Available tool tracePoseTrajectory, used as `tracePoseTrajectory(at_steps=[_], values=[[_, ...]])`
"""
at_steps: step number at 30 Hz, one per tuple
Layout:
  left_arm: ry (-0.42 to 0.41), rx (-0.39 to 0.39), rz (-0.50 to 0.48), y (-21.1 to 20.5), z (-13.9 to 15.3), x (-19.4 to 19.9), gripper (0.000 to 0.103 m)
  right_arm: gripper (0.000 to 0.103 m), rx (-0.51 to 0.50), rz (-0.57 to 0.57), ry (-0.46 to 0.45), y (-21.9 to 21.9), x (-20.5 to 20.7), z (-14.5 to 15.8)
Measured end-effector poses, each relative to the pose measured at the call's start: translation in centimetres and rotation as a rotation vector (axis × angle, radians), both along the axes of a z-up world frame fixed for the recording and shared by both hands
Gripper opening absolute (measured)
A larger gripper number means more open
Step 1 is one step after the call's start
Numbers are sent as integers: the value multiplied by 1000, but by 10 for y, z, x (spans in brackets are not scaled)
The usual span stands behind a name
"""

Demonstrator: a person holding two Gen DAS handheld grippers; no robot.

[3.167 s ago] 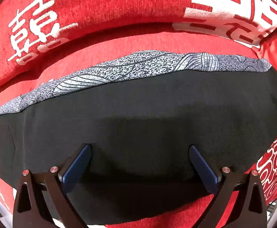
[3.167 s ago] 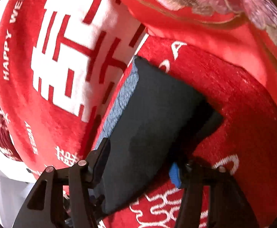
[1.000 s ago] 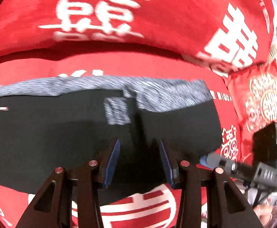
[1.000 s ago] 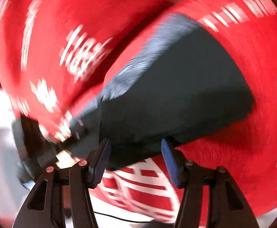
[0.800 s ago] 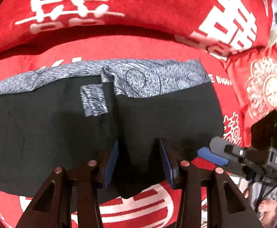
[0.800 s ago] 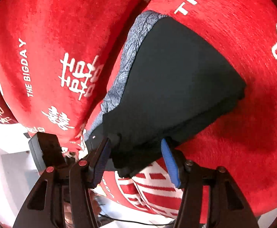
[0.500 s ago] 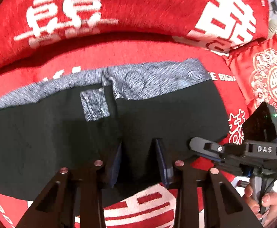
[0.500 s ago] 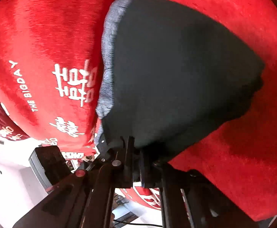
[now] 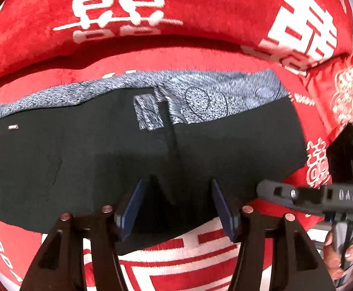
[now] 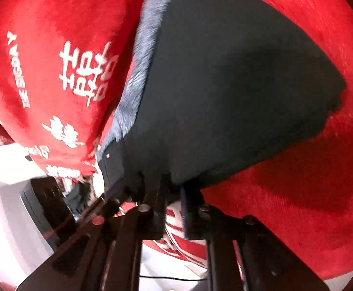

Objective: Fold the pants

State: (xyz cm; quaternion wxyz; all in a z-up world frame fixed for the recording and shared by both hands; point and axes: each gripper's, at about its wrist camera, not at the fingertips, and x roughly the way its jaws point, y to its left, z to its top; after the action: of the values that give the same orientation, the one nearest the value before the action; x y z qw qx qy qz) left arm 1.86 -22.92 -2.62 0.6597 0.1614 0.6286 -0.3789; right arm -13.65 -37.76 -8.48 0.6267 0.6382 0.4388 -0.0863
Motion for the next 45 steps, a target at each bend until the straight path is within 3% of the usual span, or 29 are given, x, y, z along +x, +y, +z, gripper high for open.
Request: tracePoseTrajectory(at_steps=[3, 4, 7, 11, 15, 22, 24, 25, 26, 27, 31, 33, 36, 38, 42, 45], values=[[-8, -2, 40, 12, 7, 13, 59, 50, -96, 94, 8, 8, 5, 25], [-5, -2, 54, 15, 9, 16, 59, 51, -153, 133, 6, 9, 12, 38], [-1, -29, 90, 20, 12, 22, 59, 51, -302, 233, -14, 5, 31, 71], [48, -34, 119, 18, 1, 14, 59, 51, -405, 324, 5, -12, 75, 87], [82, -18, 120, 20, -18, -7, 59, 51, -462, 479, 15, -10, 135, 84], [97, -74, 195, 31, -24, -14, 59, 51, -594, 847, 115, 46, 222, 48], [94, -85, 209, 32, -24, -15, 59, 45, -632, 941, 199, 58, 231, 26], [95, -87, 214, 32, -24, -15, 59, 29, -689, 981, 242, 63, 233, 19], [104, -88, 224, 32, -24, -14, 59, 21, -754, 1000, 263, 66, 234, 19], [111, -90, 230, 33, -24, -13, 59, 10, -780, 994, 270, 66, 235, 22], [111, -97, 233, 31, -18, -10, 59, 5, -777, 856, 243, 46, 231, 40], [96, -87, 207, 32, -20, -12, 59, 4, -690, 799, 216, 37, 234, 41], [110, -63, 185, 36, -23, -15, 59, 5, -523, 816, 182, 44, 241, 20], [66, -36, 167, 37, -13, -16, 59, 5, -448, 781, 134, 48, 237, 20], [-15, -40, 148, 31, 12, -12, 59, 8, -512, 617, 61, 17, 196, 61], [-71, -52, 125, 9, 24, -8, 59, 8, -647, 467, 114, -24, 155, 89]])
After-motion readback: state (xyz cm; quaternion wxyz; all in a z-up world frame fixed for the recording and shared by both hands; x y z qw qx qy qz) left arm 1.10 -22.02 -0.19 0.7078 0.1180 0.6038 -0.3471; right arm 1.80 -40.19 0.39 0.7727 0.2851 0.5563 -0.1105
